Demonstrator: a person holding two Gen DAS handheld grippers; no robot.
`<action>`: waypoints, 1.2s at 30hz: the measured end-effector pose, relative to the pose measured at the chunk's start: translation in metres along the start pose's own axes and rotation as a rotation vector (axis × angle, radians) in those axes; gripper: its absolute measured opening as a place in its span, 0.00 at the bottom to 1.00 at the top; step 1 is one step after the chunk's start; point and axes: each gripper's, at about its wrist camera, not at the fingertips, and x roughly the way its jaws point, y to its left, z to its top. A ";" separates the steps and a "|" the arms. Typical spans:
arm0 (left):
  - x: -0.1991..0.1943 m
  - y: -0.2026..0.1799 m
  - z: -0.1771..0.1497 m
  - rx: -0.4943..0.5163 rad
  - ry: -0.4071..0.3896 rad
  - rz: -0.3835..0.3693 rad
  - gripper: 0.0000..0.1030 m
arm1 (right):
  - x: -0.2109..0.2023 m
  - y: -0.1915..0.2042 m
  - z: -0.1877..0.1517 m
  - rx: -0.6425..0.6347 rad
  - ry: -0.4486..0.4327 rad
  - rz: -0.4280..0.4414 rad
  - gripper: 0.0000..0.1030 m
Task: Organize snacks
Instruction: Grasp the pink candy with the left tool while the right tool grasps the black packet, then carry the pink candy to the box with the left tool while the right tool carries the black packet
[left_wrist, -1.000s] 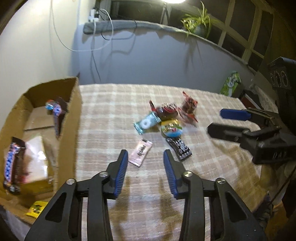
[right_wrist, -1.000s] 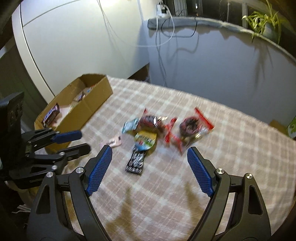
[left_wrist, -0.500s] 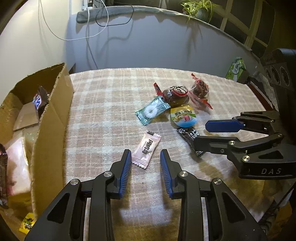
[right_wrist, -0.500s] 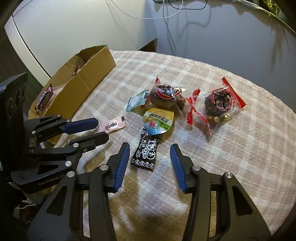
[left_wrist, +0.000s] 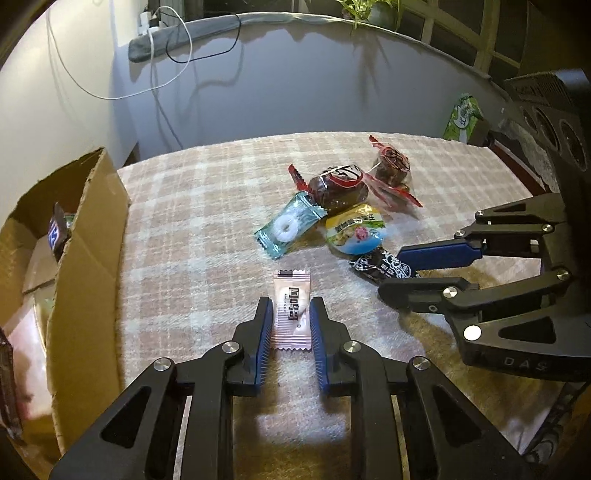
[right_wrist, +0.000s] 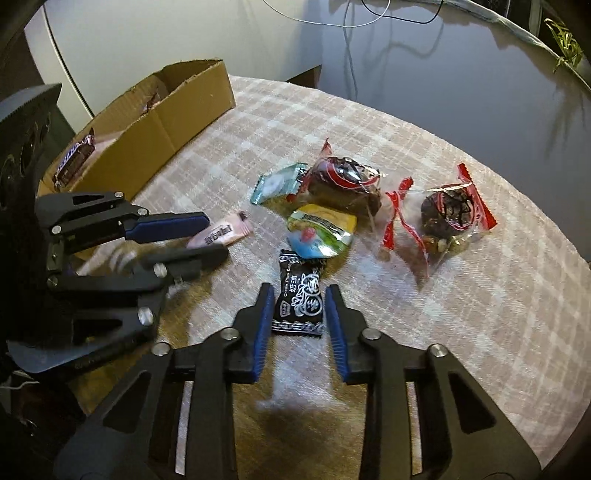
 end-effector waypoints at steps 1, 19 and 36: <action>0.001 0.000 0.001 -0.003 -0.001 -0.003 0.18 | 0.000 -0.001 0.000 0.003 0.001 0.003 0.27; -0.034 -0.005 -0.010 -0.053 -0.062 -0.022 0.17 | -0.033 -0.013 -0.027 0.075 -0.056 0.019 0.25; -0.107 0.015 -0.018 -0.109 -0.197 0.005 0.17 | -0.104 0.012 -0.015 0.055 -0.209 0.013 0.25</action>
